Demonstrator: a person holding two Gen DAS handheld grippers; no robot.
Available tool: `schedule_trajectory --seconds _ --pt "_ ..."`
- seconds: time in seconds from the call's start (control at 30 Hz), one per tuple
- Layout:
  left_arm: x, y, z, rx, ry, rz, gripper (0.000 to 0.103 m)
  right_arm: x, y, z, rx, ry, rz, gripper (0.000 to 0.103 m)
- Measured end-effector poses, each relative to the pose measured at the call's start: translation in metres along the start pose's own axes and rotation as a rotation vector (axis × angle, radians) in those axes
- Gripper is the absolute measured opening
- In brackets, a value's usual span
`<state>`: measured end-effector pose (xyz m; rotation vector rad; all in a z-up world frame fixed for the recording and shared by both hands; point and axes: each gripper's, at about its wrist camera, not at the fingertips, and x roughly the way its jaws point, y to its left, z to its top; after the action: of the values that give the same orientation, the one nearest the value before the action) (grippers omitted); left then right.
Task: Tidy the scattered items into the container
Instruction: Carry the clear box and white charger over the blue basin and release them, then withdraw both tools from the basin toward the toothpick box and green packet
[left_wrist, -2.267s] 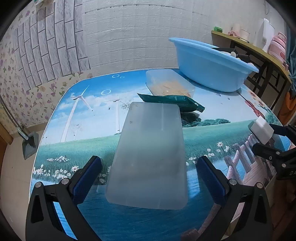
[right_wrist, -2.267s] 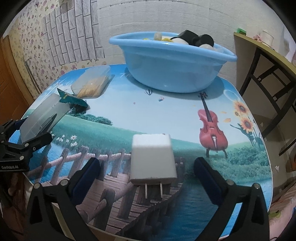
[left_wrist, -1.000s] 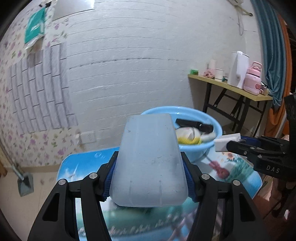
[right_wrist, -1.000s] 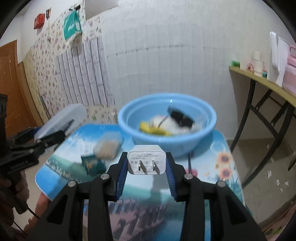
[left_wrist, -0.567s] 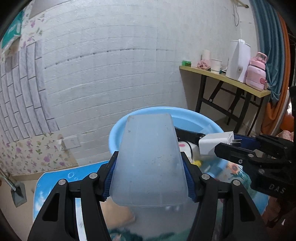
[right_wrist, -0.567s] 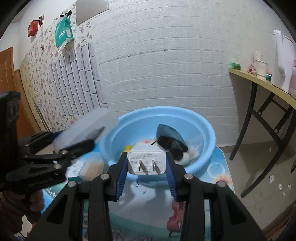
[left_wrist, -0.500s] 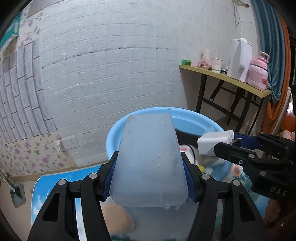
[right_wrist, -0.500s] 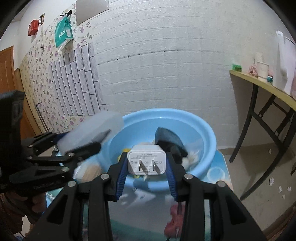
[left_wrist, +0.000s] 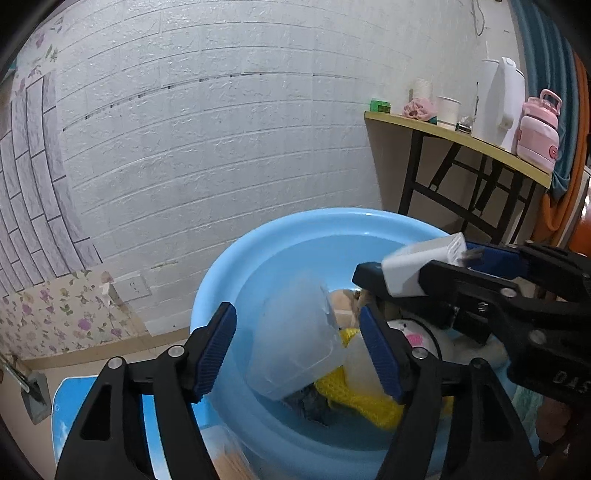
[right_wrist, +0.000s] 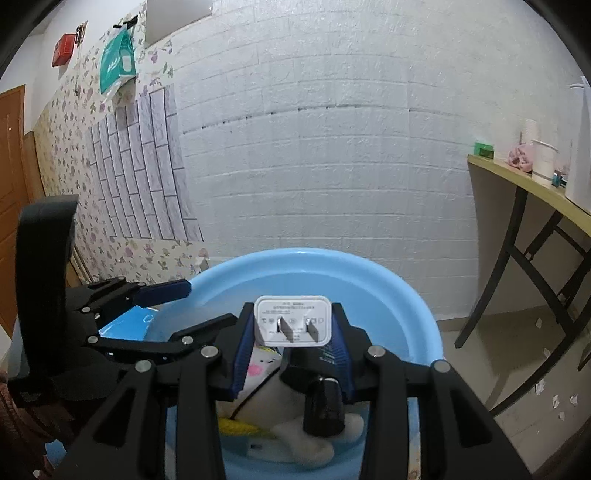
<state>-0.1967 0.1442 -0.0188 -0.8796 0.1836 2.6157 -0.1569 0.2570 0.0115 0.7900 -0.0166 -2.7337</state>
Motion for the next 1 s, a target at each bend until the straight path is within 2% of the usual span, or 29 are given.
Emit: schedule_trajectory --seconds 0.17,0.33,0.6,0.87,1.0 --pt "-0.016 0.004 -0.008 -0.001 -0.001 0.014 0.073 0.006 0.003 -0.006 0.012 0.039 0.01 0.04" --pt "-0.04 0.01 -0.018 -0.016 -0.016 0.026 0.077 -0.002 0.009 -0.01 0.017 0.05 -0.007 0.049" --pt "-0.085 0.032 -0.044 -0.069 -0.023 0.069 0.081 -0.031 0.024 -0.021 0.004 0.06 -0.018 0.049" --pt "-0.115 0.051 -0.097 -0.14 0.048 0.112 0.083 -0.06 0.044 -0.041 0.011 0.075 -0.006 0.049" --pt "-0.118 0.053 -0.126 -0.173 0.102 0.103 0.083 -0.071 0.055 -0.054 0.002 0.091 0.013 0.049"
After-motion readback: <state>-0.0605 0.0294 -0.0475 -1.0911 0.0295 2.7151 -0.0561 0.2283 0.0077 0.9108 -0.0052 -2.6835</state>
